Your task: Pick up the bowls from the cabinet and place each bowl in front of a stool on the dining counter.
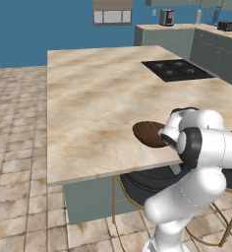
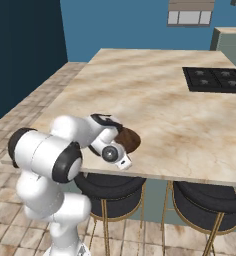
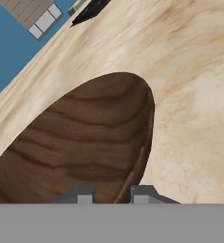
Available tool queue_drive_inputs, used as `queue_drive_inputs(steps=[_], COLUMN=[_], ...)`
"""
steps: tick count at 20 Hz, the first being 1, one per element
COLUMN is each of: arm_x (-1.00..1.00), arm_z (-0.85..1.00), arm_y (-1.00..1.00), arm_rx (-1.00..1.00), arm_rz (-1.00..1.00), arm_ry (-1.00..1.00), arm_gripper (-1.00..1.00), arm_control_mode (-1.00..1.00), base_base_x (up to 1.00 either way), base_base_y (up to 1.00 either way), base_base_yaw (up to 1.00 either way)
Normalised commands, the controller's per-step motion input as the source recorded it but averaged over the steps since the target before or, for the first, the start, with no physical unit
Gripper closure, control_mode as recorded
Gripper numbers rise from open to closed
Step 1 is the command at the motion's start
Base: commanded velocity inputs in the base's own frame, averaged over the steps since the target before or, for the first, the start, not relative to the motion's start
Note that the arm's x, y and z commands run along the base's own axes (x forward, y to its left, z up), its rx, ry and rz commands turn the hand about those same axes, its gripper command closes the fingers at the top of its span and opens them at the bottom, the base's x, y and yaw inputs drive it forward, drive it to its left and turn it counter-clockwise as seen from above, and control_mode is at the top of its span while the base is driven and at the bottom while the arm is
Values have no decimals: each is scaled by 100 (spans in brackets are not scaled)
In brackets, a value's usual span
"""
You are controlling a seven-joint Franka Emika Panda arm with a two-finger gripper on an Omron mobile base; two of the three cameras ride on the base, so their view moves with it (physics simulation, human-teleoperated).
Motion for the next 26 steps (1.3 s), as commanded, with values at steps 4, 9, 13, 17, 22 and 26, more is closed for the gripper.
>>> queue_drive_inputs(steps=[4, 9, 13, 17, 22, 26], arm_x=[-6, -6, 0, -23, -35, -29], arm_z=[0, -10, -4, 14, 44, 68], arm_y=[1, 0, 0, -2, -6, -13], arm_rx=[-7, -7, -4, -4, -5, -7], arm_rz=[0, 0, 0, 0, 0, 0], arm_ry=[0, 0, 2, 8, 12, 15], arm_gripper=[100, 100, -100, -100, -100, -100], arm_control_mode=[-100, -100, -100, -100, -100, -100], base_base_x=[0, 0, 0, 0, 0, 0], base_base_y=[0, 0, 0, 0, 0, 0], base_base_yaw=[0, 0, 0, 0, 0, 0])
